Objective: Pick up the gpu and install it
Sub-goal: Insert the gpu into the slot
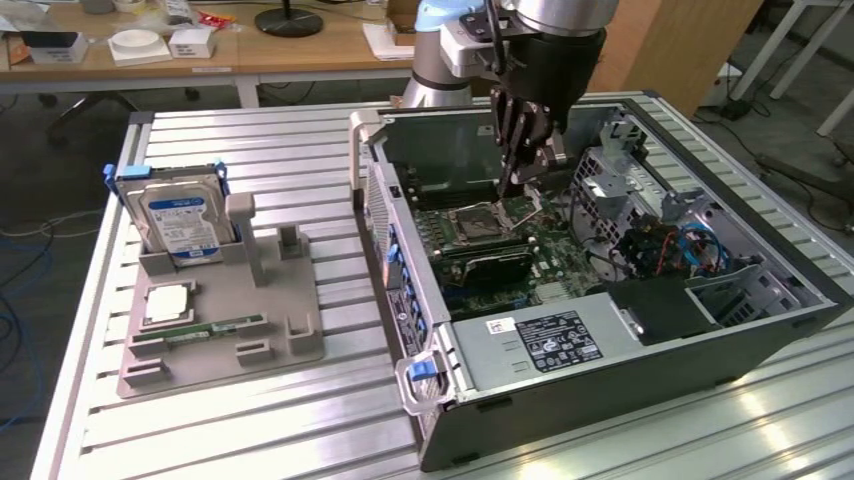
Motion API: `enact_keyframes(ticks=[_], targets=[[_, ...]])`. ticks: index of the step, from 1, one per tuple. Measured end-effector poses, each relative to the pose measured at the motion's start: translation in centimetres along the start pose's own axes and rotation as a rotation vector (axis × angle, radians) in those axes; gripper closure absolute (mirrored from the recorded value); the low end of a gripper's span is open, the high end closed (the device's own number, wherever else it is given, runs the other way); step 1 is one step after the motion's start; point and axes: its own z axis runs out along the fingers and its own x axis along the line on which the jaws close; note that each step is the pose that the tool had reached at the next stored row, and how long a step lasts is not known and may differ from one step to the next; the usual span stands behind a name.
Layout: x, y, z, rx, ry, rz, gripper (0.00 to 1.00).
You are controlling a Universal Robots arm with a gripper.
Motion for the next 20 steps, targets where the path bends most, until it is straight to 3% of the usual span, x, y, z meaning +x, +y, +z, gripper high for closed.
enact_keyframes(ticks=[16,20], targets=[[0.00,0.00,0.00,-0.0001,0.0000,0.000,0.90],[0.00,-0.52,0.08,-0.0037,0.0000,0.000,0.90]])
